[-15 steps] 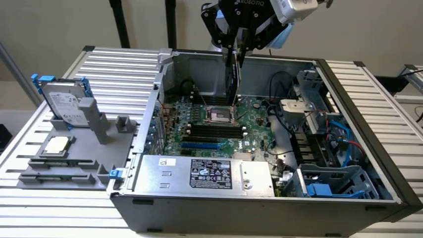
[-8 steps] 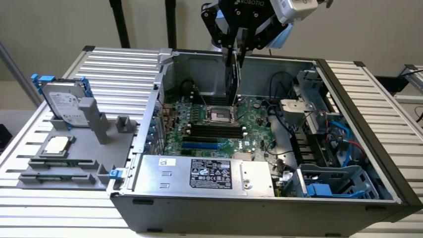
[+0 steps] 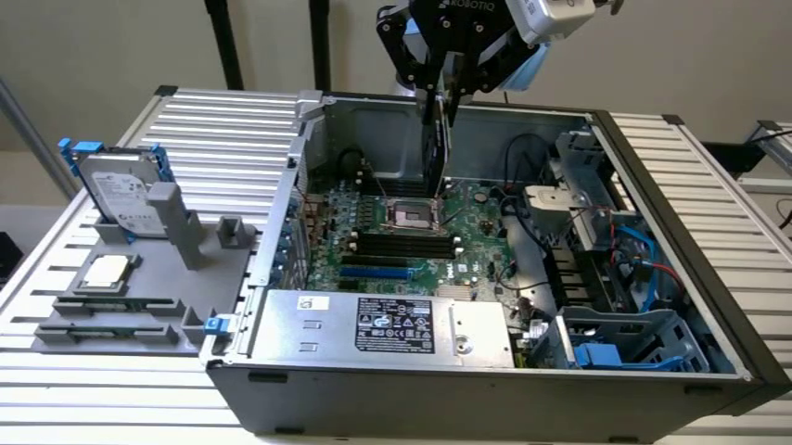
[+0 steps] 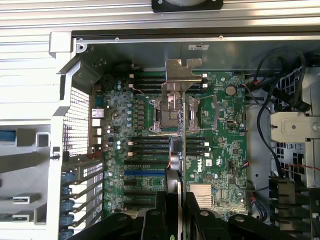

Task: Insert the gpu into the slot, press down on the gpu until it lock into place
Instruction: 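Insert the gpu into the slot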

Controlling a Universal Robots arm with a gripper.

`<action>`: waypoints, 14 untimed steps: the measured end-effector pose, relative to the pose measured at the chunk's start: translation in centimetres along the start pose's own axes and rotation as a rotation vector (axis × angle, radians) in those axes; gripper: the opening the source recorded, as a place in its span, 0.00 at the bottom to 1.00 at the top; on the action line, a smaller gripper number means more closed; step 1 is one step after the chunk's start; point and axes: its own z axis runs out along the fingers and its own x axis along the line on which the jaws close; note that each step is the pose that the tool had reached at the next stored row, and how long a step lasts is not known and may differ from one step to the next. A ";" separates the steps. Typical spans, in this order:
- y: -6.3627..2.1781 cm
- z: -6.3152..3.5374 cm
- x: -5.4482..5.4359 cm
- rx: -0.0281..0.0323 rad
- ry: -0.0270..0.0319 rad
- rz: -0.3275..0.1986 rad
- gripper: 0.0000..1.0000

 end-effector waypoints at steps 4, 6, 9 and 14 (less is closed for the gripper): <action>0.00 0.00 0.0 0.0001 0.0001 -0.001 0.26; 0.00 0.00 0.0 0.0001 0.0001 -0.001 0.26; 0.00 -0.01 0.0 0.0010 0.0018 -0.023 0.26; 0.00 0.00 0.0 0.0047 0.0088 -0.114 0.26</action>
